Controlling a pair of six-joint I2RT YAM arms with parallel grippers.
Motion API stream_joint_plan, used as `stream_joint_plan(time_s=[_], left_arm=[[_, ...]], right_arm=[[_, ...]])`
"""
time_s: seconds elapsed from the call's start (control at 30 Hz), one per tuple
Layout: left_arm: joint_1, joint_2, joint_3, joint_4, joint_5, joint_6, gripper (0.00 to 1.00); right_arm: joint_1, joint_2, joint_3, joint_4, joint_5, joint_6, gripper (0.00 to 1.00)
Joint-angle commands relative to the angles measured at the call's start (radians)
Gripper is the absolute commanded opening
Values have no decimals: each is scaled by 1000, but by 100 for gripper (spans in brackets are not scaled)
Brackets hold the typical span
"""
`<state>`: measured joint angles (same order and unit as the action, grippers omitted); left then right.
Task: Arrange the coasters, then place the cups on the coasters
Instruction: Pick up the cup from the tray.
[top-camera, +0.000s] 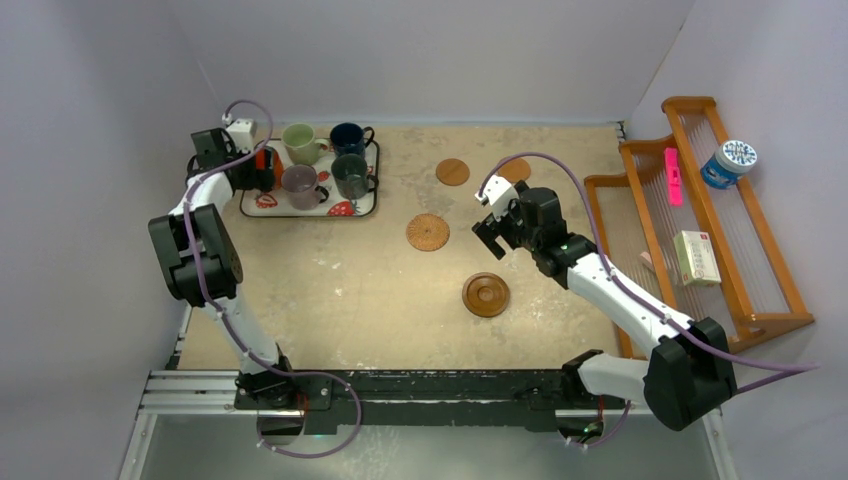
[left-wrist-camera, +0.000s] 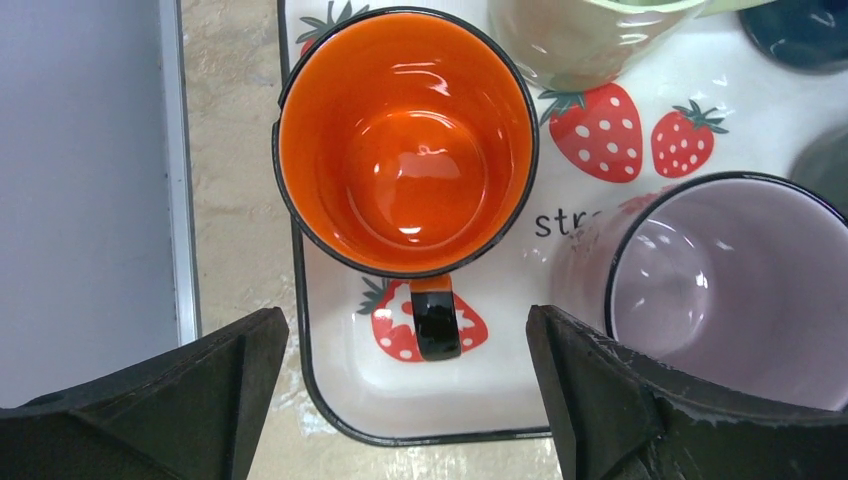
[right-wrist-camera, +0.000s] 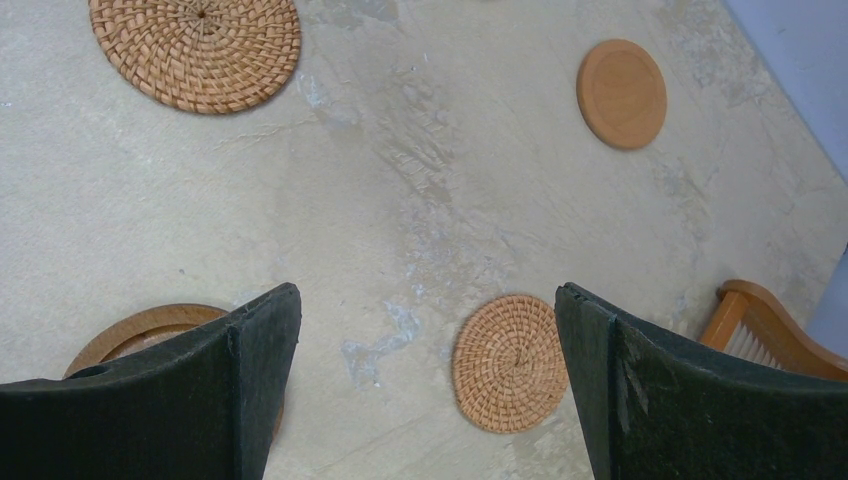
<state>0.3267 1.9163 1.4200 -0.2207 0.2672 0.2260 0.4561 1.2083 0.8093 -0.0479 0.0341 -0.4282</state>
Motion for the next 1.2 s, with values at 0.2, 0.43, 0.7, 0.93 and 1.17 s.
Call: stream_joint_plan(time_s=[0.2, 0.43, 0.7, 0.93, 1.17], left_arm=[[5, 68, -16, 167, 21, -60, 89], [5, 65, -28, 189, 28, -61, 80], [5, 86, -22, 184, 32, -70, 72], [5, 85, -23, 187, 29, -79, 58], [5, 80, -31, 193, 11, -73, 43]], right_arm=[[1, -7, -6, 22, 4, -11, 99], [2, -2, -7, 28, 4, -12, 99], [3, -9, -8, 26, 4, -12, 99], [2, -10, -9, 25, 4, -14, 99], [1, -10, -8, 25, 3, -14, 99]])
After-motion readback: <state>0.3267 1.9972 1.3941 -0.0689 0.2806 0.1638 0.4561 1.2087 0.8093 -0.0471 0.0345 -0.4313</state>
